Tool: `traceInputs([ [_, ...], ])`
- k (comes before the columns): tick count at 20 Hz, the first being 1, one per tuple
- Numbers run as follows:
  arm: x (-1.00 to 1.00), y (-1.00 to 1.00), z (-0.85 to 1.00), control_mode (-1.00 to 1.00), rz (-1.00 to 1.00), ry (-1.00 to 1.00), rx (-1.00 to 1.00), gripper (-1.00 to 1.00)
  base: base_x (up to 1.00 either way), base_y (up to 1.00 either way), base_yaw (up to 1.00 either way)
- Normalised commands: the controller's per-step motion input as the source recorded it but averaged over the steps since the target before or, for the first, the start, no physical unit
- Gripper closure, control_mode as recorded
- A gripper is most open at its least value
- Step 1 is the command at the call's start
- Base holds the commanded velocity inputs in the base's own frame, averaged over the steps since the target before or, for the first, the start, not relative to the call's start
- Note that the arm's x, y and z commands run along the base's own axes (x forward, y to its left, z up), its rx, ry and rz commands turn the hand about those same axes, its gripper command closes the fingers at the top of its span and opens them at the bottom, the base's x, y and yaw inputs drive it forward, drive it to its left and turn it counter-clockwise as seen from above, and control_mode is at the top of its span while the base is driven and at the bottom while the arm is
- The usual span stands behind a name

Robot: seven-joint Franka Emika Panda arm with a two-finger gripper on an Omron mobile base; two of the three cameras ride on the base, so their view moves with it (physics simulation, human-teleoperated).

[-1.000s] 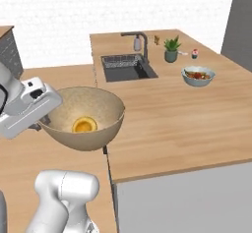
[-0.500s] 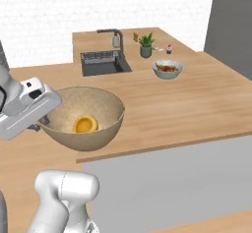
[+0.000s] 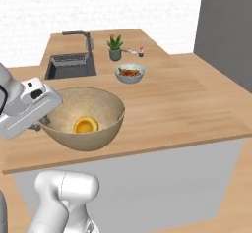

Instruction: Open the cabinet, pick up the bread from the cabinet and place it in the basket. Then move the basket to the dining counter.

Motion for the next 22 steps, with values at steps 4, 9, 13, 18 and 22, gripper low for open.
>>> traceInputs([
  [4, 0.0, 0.0, 0.0, 1.0, 0.0, 0.0, 0.0, 1.0, 0.43, -0.95, 0.18],
  [9, 0.0, 0.0, 0.0, 1.0, 0.0, 0.0, 0.0, 1.0, 0.48, -0.8, 0.26],
  [13, 0.0, 0.0, 0.0, 1.0, 0.0, 0.0, 0.0, 1.0, 0.53, -0.66, 0.31],
  [18, 0.0, 0.0, 0.0, 1.0, 0.0, 0.0, 0.0, 1.0, 0.43, -0.46, 0.32],
  [22, 0.0, 0.0, 0.0, 1.0, 0.0, 0.0, 0.0, 1.0, 0.33, -0.33, 0.36],
])
